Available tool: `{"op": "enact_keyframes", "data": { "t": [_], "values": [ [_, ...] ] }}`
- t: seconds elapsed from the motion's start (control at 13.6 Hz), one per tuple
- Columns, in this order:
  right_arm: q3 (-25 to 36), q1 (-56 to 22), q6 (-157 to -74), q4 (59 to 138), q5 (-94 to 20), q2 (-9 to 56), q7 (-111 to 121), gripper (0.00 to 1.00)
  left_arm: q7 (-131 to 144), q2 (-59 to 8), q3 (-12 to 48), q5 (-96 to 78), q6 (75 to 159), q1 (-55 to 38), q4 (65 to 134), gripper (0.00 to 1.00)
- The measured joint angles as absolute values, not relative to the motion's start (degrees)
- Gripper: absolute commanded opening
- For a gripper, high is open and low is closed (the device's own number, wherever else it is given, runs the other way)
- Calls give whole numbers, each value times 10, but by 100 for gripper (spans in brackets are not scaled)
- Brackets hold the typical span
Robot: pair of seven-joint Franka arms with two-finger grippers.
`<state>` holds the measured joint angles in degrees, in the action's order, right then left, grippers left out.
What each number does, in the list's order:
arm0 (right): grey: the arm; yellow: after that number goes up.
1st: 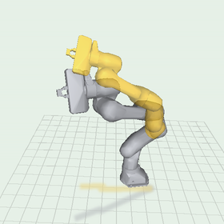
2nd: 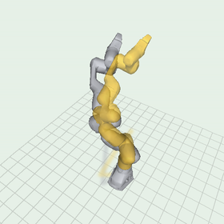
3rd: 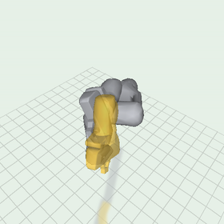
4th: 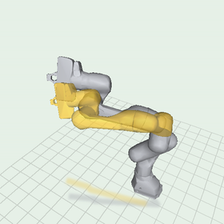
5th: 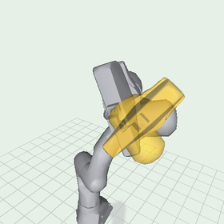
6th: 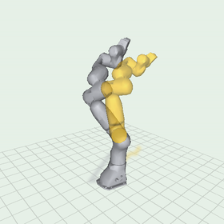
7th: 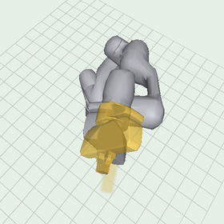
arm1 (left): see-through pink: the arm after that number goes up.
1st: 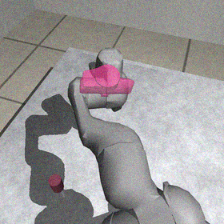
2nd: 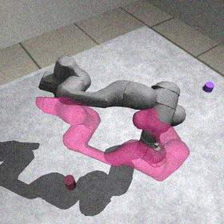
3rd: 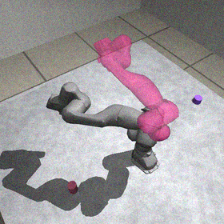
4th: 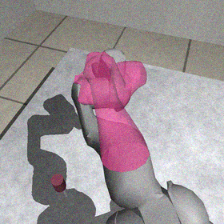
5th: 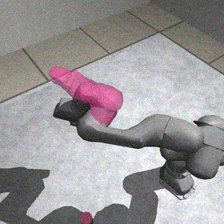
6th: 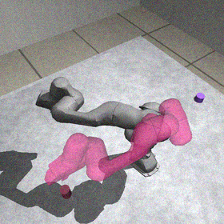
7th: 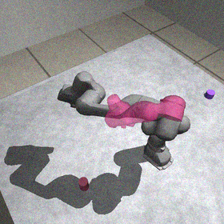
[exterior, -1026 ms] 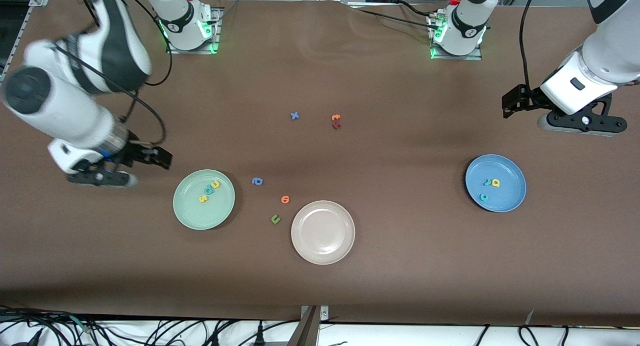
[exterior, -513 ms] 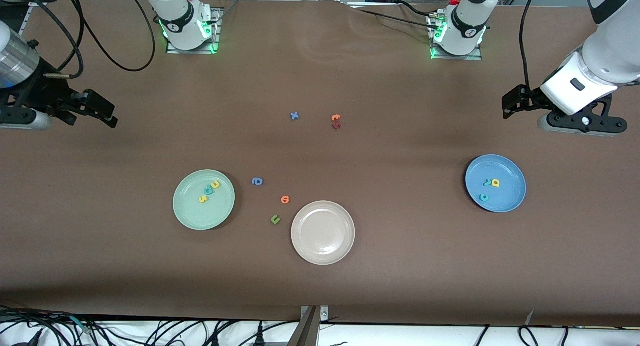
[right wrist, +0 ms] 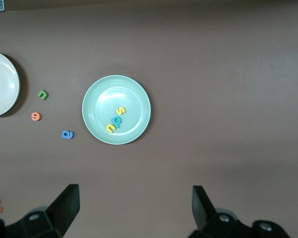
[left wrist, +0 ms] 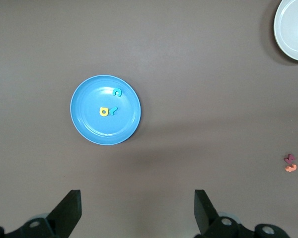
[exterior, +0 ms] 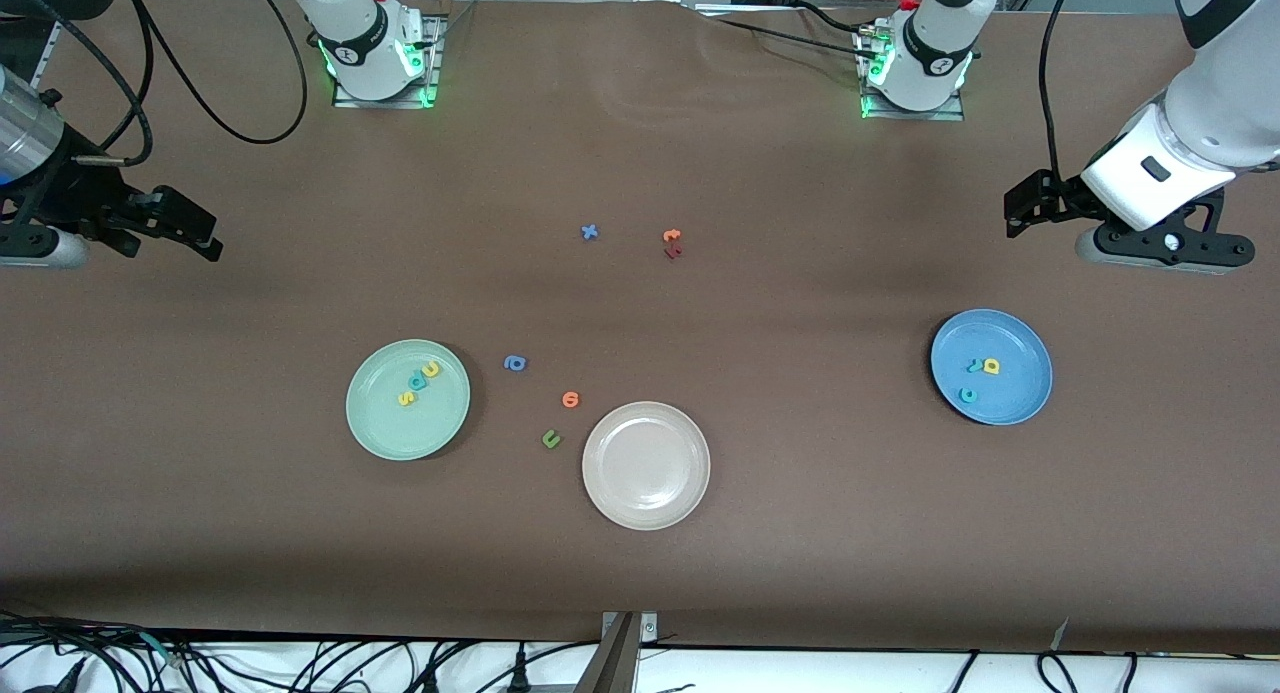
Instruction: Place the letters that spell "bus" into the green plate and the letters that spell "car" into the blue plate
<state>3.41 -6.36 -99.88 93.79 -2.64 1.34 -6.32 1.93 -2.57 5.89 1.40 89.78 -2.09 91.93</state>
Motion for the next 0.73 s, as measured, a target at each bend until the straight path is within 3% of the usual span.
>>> {"op": "enact_keyframes", "data": {
  "t": [0.73],
  "values": [
    [2, -66, -941, 903, 47, 34, -52, 100, 19, -26, 59, 14, 898, -21, 919, 100]
  ]
}}
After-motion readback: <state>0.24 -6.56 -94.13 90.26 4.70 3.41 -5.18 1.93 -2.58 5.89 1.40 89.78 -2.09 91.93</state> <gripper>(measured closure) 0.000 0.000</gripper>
